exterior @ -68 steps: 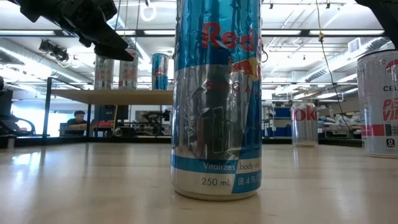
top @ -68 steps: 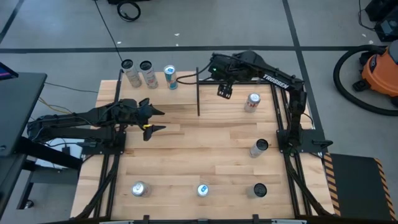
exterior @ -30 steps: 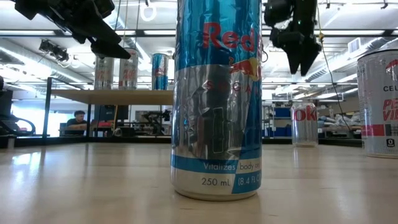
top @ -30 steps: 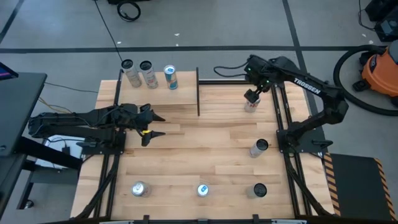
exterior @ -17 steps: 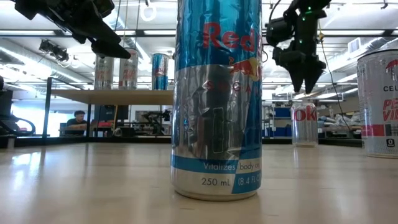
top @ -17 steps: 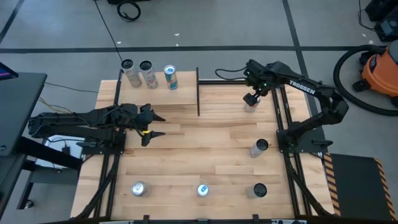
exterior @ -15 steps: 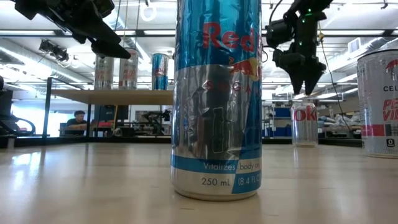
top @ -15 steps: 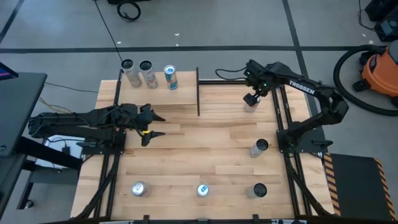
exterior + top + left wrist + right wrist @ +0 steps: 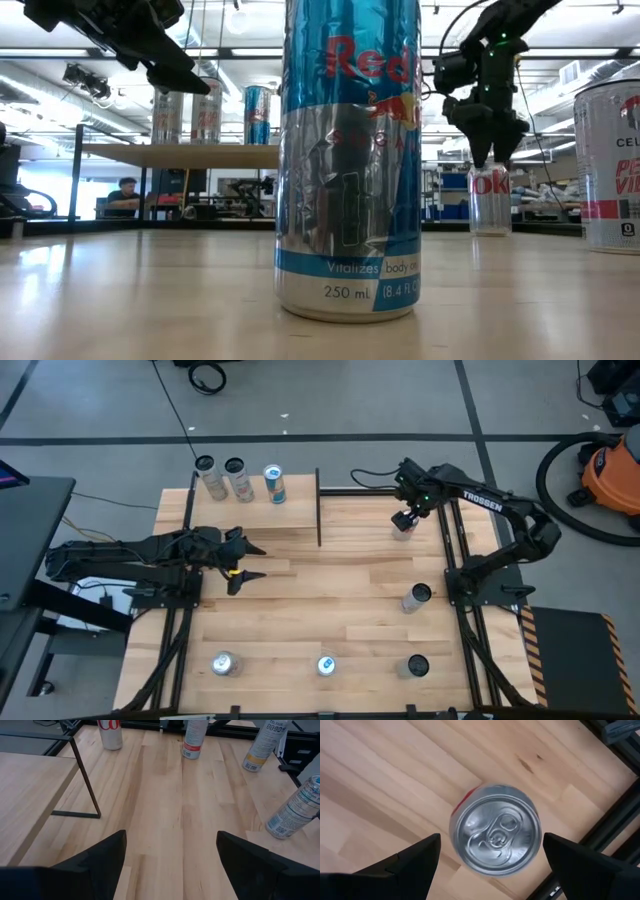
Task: Place canned beverage on shelf
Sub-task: Put the top red-silver soda can on the shelf
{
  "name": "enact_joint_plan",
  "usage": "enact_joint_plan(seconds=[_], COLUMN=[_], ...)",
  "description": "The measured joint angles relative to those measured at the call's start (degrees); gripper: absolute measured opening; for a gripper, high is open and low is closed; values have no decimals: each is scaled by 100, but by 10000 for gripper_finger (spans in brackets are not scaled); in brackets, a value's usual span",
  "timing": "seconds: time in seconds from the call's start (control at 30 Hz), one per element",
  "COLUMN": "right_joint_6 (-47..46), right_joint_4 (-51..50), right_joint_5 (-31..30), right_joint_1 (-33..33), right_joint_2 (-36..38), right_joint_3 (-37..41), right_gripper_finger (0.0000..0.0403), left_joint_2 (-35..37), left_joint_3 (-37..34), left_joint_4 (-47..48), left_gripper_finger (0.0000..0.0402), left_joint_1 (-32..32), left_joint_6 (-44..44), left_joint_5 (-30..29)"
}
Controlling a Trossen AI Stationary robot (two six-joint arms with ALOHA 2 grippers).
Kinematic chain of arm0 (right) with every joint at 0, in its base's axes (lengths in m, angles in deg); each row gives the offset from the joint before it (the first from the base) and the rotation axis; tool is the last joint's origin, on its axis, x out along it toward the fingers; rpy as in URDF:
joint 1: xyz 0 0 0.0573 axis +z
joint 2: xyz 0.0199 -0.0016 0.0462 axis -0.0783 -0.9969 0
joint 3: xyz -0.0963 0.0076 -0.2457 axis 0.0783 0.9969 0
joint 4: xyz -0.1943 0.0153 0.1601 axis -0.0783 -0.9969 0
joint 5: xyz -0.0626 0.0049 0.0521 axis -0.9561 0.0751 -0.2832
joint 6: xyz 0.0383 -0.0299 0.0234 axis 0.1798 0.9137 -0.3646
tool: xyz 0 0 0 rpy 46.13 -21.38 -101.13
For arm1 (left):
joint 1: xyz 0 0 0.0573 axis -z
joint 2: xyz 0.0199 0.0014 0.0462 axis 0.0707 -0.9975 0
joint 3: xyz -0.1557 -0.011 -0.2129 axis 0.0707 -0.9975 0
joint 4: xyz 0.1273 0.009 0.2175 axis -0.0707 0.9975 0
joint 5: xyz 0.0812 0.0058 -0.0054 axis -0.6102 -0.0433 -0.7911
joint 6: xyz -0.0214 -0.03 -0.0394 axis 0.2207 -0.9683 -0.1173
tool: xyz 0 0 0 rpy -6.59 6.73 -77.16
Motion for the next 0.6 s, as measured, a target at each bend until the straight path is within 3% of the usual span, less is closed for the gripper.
enact_joint_plan(seconds=[0.4,0.6], right_joint_6=[22,28], right_joint_4=[279,339], right_joint_5=[4,5], right_joint_1=[-59,-57], right_joint_2=[0,0], right_joint_3=[401,402], right_gripper_finger=[357,306], left_joint_2=[0,1], left_joint_3=[0,0], left_joint_4=[-2,-9], left_gripper_finger=[311,311], left_joint_1=[0,0], left_joint_6=[3,4], left_joint_5=[0,0])
